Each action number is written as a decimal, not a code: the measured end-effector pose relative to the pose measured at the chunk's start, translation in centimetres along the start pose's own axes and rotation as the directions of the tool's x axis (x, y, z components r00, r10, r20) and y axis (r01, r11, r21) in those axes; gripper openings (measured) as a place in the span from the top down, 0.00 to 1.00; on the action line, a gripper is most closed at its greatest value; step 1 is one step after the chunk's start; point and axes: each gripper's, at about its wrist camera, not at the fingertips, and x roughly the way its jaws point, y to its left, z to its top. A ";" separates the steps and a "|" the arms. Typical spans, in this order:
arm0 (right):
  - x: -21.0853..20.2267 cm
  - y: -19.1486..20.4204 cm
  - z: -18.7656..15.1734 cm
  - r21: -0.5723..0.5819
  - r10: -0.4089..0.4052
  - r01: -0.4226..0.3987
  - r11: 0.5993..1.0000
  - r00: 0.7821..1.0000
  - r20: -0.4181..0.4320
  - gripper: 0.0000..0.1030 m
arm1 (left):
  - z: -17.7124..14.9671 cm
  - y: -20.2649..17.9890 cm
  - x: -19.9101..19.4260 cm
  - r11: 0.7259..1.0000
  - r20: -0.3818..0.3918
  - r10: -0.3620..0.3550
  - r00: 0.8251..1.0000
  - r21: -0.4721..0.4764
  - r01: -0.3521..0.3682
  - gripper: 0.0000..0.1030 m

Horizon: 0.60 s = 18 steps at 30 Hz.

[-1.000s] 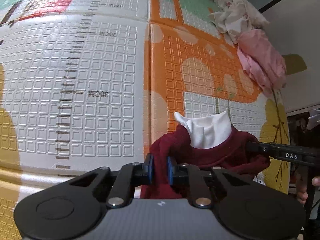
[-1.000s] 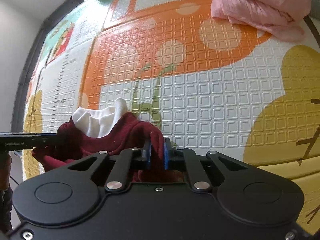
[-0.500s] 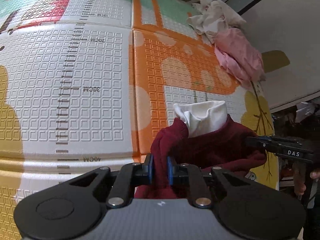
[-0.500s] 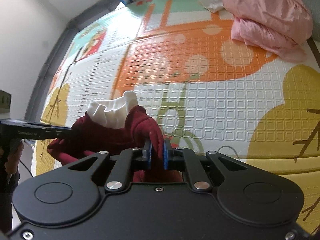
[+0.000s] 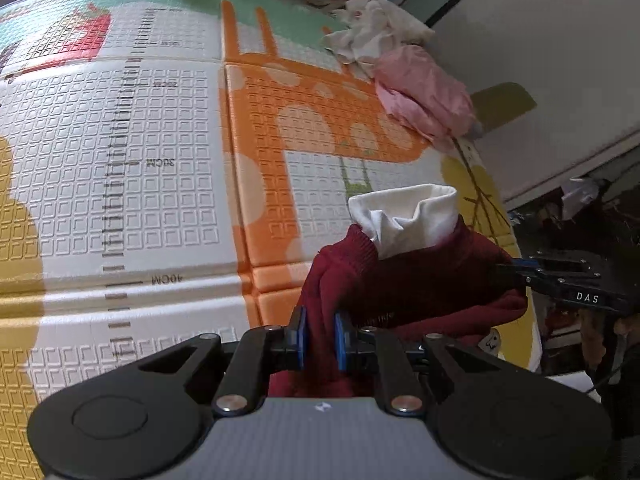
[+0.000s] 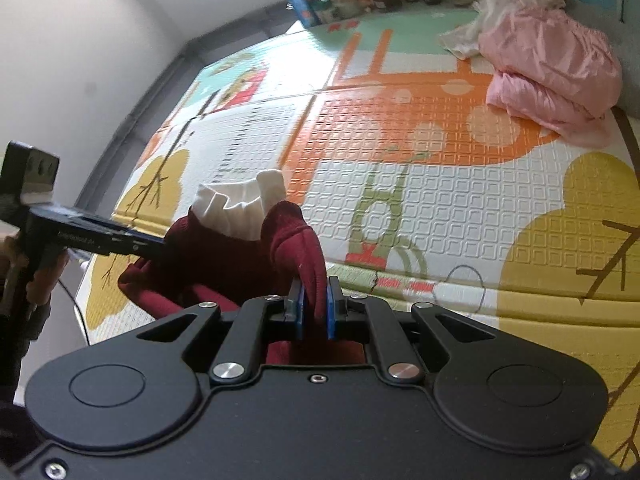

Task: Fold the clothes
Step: 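Lift the folded sweatshirt with both grippers and carry it off the mat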

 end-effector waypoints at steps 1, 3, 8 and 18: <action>-0.4 0.3 -0.4 -0.011 0.003 -0.003 1.000 1.000 0.005 0.92 | -0.4 -0.1 -0.2 1.000 0.003 -0.008 1.000 0.008 0.008 0.85; -1.3 0.8 -1.2 -0.029 0.009 -0.009 1.000 1.000 0.015 0.92 | -1.2 -0.4 -0.5 0.999 0.010 -0.024 1.000 0.023 0.024 0.85; -3.2 1.7 -3.2 -0.052 0.019 -0.017 0.998 0.999 0.026 0.92 | -2.9 -1.0 -1.4 0.996 0.030 -0.061 0.998 0.066 0.059 0.84; -5.5 3.5 -6.3 -0.114 0.015 -0.014 0.993 1.000 0.010 0.92 | -6.5 -2.1 -2.7 0.982 0.024 -0.115 0.993 0.154 0.110 0.84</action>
